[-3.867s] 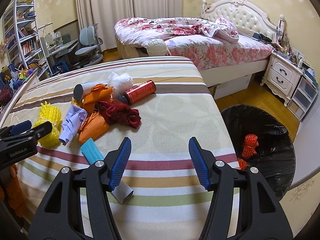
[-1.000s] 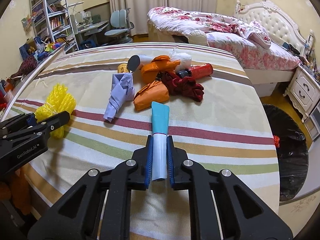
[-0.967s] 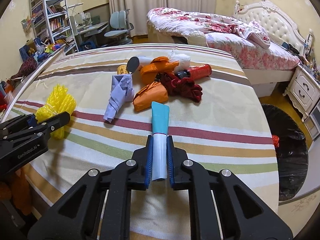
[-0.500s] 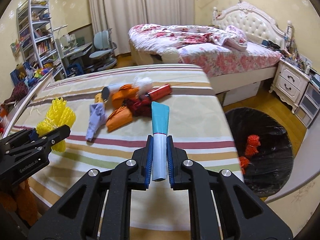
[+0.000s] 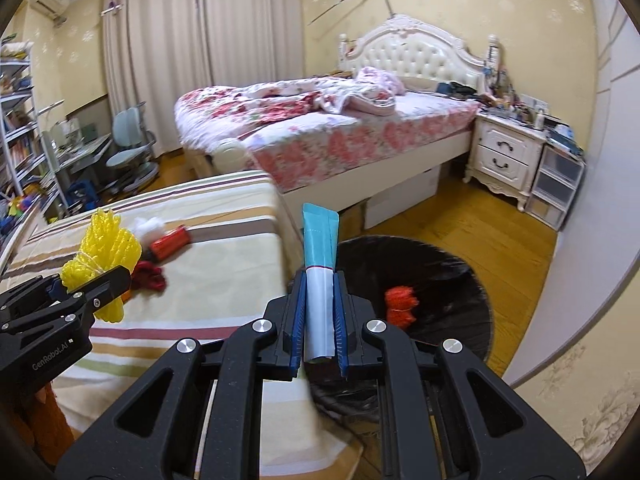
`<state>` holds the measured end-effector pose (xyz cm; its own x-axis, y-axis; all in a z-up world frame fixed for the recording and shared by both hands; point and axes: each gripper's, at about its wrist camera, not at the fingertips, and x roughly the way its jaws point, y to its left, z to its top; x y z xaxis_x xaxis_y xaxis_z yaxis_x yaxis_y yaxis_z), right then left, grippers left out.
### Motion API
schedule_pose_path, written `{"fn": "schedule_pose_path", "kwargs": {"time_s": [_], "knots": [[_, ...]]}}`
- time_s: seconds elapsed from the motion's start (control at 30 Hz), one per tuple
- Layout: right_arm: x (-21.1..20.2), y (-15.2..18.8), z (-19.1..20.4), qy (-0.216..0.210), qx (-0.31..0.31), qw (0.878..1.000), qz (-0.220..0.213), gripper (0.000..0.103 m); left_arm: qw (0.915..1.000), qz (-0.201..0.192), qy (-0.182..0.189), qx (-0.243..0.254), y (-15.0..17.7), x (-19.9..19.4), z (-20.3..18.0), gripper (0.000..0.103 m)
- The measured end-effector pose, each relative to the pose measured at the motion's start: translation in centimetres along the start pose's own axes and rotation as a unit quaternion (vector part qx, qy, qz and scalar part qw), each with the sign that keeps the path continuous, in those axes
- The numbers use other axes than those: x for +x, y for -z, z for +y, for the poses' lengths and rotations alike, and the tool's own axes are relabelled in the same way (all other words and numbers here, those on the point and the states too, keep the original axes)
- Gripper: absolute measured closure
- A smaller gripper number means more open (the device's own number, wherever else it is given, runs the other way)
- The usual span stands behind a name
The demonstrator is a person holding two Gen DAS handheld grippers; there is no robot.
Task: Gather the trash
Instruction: 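Carry the blue-white tube and yellow net over the black bin, then open both grippers to drop the tube and yellow net into the bin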
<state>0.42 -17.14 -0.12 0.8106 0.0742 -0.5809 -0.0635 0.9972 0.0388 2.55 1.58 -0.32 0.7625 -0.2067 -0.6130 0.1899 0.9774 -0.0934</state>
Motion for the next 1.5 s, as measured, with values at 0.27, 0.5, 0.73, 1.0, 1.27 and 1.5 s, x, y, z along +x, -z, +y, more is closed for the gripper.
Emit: {"fn": "schedule_pose_path", "kwargs": {"time_s": [0.27, 0.5, 0.73, 1.0, 1.27, 1.5], "knots": [[2.4, 0.4, -3.8, 0.032, 0.024, 0.999, 0.010, 0.090, 0.9994, 0.004, 0.019, 0.027, -1.4, 3.4, -4.1, 0.059], [3.9, 0.7, -5.6, 0.046, 0.029, 0.998, 0.018, 0.090, 0.9982, 0.017, 0.023, 0.052, -1.9, 6.2, -6.8, 0.059], [5.1, 0.8, -6.7, 0.050, 0.040, 0.998, 0.028, 0.090, 0.9974, 0.030, 0.021, 0.061, -1.8, 7.8, -7.9, 0.059], [5.9, 0.6, -7.5, 0.054, 0.049, 0.997, 0.032, 0.090, 0.9968, 0.037, 0.021, 0.068, -2.4, 9.1, -9.3, 0.059], [6.3, 0.4, -8.2, 0.054, 0.056, 0.996, 0.035, 0.089, 0.9964, 0.041, 0.021, 0.072, -2.7, 9.8, -10.0, 0.059], [6.5, 0.7, -8.8, 0.057, 0.062, 0.996, 0.038, 0.072, 0.9959, 0.051, 0.013, 0.074, -2.4, 10.4, -10.5, 0.042]]}}
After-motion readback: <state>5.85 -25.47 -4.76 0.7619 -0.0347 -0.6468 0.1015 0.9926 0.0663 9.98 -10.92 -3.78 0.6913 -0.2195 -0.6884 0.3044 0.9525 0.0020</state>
